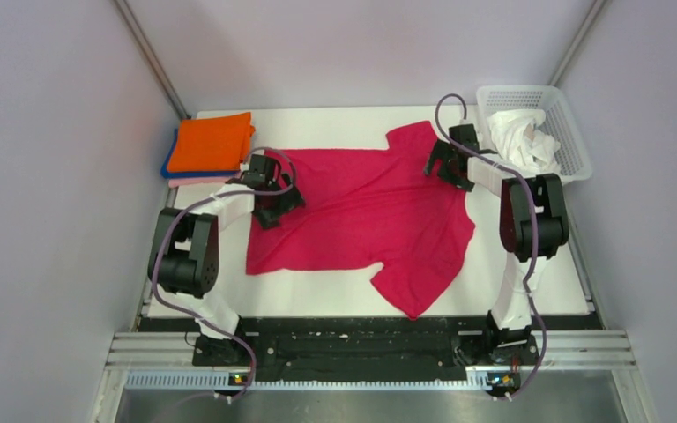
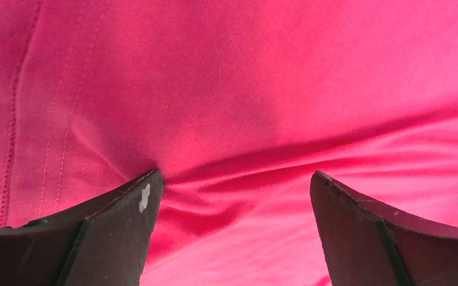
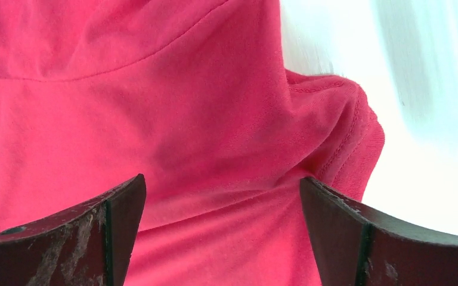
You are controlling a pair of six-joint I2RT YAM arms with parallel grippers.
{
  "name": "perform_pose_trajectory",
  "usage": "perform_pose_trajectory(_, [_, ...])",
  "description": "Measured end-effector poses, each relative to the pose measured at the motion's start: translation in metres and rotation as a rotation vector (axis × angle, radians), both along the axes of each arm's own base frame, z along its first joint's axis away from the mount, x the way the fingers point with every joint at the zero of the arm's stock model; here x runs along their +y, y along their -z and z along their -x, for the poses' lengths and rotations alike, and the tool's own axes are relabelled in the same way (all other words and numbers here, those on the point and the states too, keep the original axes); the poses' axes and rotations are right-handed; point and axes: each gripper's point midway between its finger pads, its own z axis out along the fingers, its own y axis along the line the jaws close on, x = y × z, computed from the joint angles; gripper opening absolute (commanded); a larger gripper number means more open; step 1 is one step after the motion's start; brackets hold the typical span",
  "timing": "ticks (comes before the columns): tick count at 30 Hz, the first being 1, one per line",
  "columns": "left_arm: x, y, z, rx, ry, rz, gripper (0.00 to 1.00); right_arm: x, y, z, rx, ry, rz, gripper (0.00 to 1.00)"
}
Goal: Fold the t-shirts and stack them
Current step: Flatten out the tshirt
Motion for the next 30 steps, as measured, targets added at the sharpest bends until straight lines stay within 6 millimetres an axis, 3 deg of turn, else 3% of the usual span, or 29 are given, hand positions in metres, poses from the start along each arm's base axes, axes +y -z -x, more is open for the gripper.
perform_pose_trajectory(2, [-0.006, 0.0, 0.017, 0.023, -0.002, 0.013, 0.98, 0.001, -0.001, -0.009, -0.006, -0.018, -0.007, 0.99])
perform_pose_trajectory(6, [-0.009, 0.001, 0.04, 0.089, -0.001, 0.0, 0.99, 0.01, -0.003, -0.004, 0.003, -0.077, -0.044, 0.99])
perform_pose_trajectory(10, [-0.002, -0.01, 0.042, 0.109, 0.001, -0.036, 0.99, 0.017, -0.014, 0.016, 0.002, -0.124, -0.081, 0.99])
perform_pose_trajectory(13, [-0.003, -0.038, 0.016, 0.027, 0.008, -0.05, 0.99, 0.017, -0.038, 0.025, -0.042, -0.136, -0.084, 0.99])
perform_pose_trajectory(16, [-0.008, -0.071, -0.023, -0.091, 0.015, -0.052, 0.99, 0.013, -0.059, 0.02, -0.103, -0.134, -0.08, 0.99])
perform_pose_trajectory(20, [-0.013, -0.088, -0.072, -0.179, 0.022, -0.065, 0.99, 0.001, -0.054, 0.013, -0.107, -0.111, -0.073, 0.99])
perform_pose_trajectory(24, [-0.015, -0.063, -0.105, -0.163, 0.033, -0.084, 0.99, -0.009, -0.027, 0.004, -0.063, -0.09, -0.046, 0.99])
perform_pose_trajectory(28, [-0.012, -0.026, -0.117, -0.103, 0.036, -0.102, 0.99, -0.011, -0.002, -0.002, -0.034, -0.091, -0.029, 0.99])
perform_pose_trajectory(30, [-0.008, -0.01, -0.119, -0.073, 0.032, -0.108, 0.99, -0.01, -0.007, -0.011, -0.063, -0.091, -0.033, 0.99])
